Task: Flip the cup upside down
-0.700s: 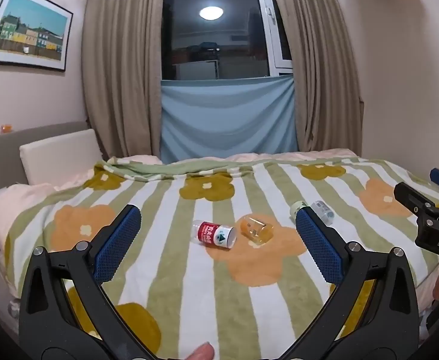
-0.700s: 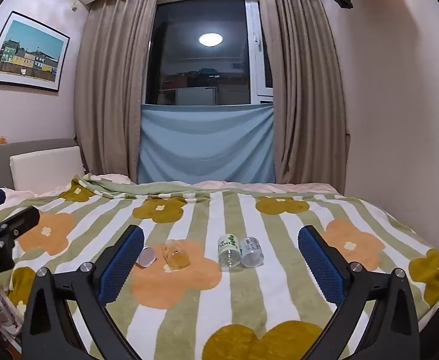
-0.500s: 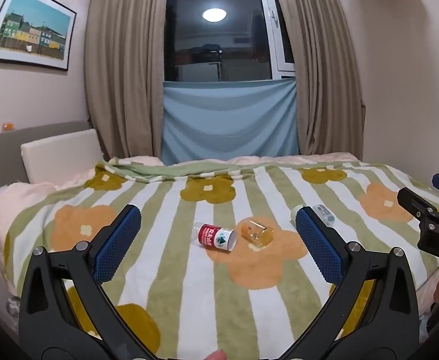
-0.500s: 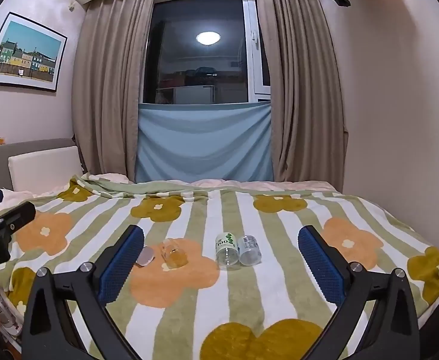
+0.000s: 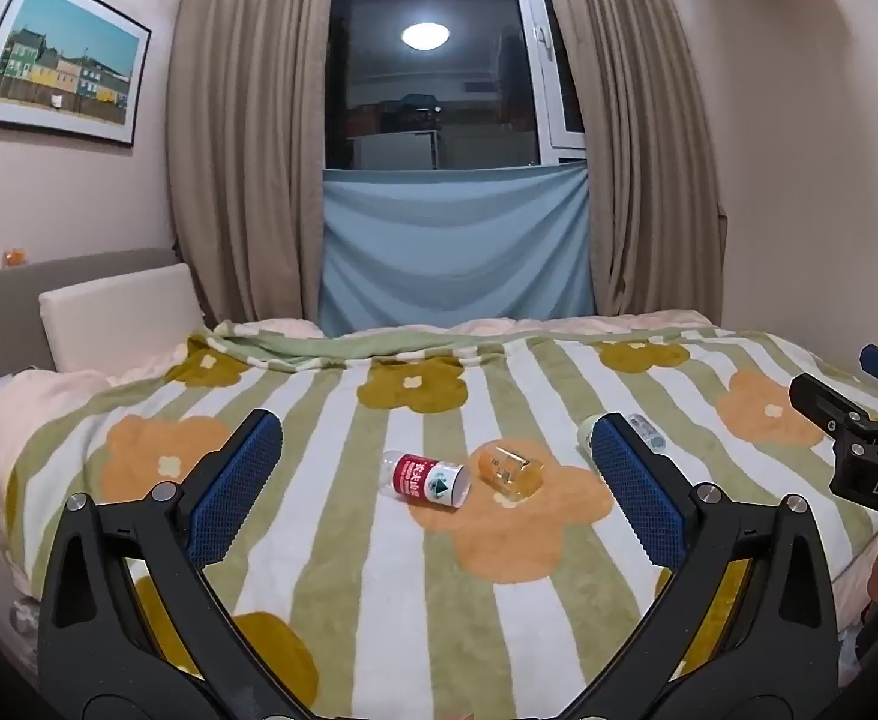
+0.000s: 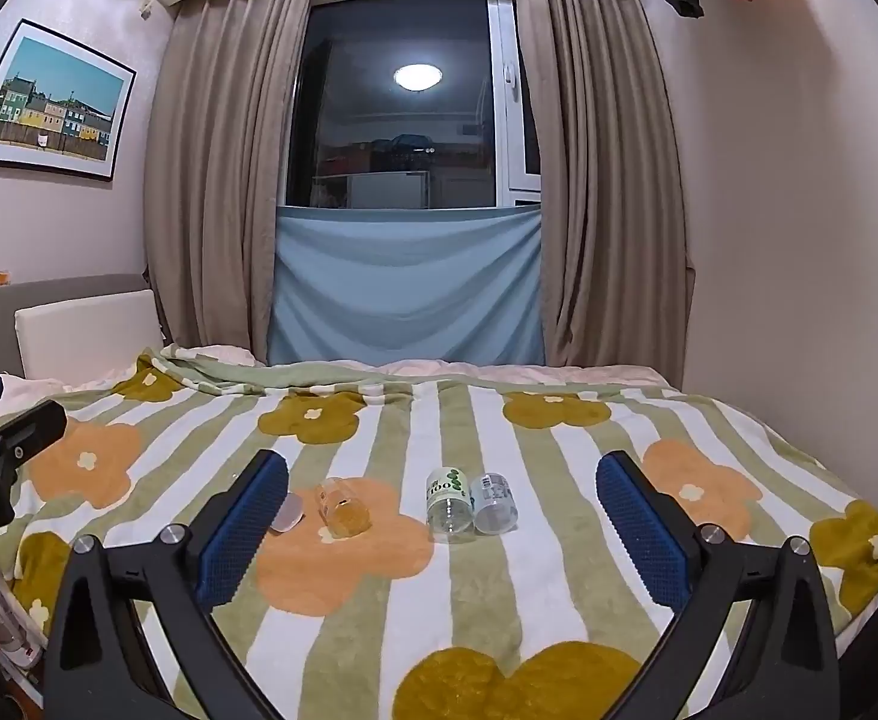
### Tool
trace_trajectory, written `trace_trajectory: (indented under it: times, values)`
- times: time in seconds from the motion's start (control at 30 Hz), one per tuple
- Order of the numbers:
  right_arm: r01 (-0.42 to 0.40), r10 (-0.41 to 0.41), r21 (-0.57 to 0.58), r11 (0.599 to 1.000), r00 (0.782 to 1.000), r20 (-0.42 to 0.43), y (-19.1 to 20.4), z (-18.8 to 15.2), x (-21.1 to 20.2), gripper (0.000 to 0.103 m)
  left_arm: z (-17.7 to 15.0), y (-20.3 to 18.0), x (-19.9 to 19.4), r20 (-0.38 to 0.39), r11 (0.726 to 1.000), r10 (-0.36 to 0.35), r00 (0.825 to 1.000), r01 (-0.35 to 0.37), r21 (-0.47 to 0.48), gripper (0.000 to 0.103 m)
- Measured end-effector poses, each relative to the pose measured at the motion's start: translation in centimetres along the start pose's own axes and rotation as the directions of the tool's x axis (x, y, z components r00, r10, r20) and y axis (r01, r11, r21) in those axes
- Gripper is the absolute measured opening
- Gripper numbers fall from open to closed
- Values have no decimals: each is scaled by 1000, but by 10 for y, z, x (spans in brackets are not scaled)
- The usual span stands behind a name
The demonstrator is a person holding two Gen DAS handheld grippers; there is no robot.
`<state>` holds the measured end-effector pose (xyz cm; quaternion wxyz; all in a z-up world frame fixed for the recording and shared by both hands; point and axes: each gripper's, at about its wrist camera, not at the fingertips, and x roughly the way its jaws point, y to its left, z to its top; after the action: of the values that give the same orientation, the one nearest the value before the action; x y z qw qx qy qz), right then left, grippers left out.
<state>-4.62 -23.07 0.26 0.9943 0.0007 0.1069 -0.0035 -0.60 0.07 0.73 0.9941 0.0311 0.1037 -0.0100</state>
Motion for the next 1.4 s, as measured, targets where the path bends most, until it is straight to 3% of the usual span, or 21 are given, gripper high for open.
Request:
trace_trajectory:
  times: [1.4]
  values:
    - [-22,22,-11,1000,1000,4,7,0,4,103,-4,11,-1,0,999,7,1000,-7,-35,103]
